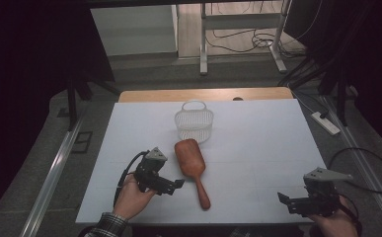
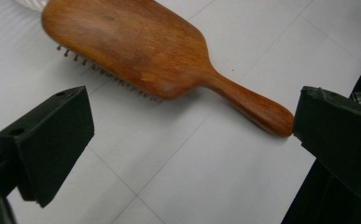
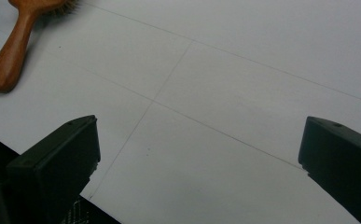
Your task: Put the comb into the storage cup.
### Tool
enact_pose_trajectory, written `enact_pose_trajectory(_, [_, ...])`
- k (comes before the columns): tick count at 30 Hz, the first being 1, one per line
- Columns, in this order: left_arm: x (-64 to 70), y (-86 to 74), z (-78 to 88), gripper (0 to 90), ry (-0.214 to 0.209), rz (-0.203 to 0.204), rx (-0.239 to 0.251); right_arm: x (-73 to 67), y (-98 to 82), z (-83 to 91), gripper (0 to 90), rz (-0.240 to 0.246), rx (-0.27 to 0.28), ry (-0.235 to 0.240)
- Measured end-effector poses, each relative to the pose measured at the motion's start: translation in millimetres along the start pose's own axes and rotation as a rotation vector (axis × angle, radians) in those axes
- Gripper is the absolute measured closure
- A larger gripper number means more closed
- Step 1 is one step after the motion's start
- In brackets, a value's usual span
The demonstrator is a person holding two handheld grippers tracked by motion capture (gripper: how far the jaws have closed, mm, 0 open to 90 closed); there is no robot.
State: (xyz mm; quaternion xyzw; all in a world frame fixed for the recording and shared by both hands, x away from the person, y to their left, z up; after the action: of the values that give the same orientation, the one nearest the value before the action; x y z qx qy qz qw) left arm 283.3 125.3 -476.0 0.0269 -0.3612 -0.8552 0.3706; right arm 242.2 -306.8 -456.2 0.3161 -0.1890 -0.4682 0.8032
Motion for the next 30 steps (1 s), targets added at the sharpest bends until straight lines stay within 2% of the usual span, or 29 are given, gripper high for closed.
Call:
enact_pose_trajectory(12, [3.2,11.9,-14.7,0.1,-0.016,-0.024,-0.031,-0.5,0.0,-0.3,0.0,0.007,-0.003,0.003])
enact_pose_trajectory(18, [5.1,17.8,-20.4,0.1,-0.026,-0.029,-0.029,-0.5,0.0,-0.5,0.0,0.008,-0.005,0.004])
enact_pose_trajectory(30, [9.7,29.2,-33.1,0.1,-0.039,-0.071,-0.047,-0.6,0.0,-0.9,0.0,0.009,-0.009,0.003])
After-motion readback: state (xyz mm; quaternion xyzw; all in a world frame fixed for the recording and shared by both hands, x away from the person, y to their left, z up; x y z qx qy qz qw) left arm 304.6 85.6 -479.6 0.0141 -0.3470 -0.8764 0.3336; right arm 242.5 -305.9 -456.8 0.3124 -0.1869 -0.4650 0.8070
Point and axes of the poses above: each handheld gripper's, and its own axes: z roughly backward along the jaws, y roughly out of its top, x roughly to its right, the point moved 2 cm from there along -z, roughly forward along the jaws, and after that the axes turned 2 degrees about -y, right-handed, at the moved point
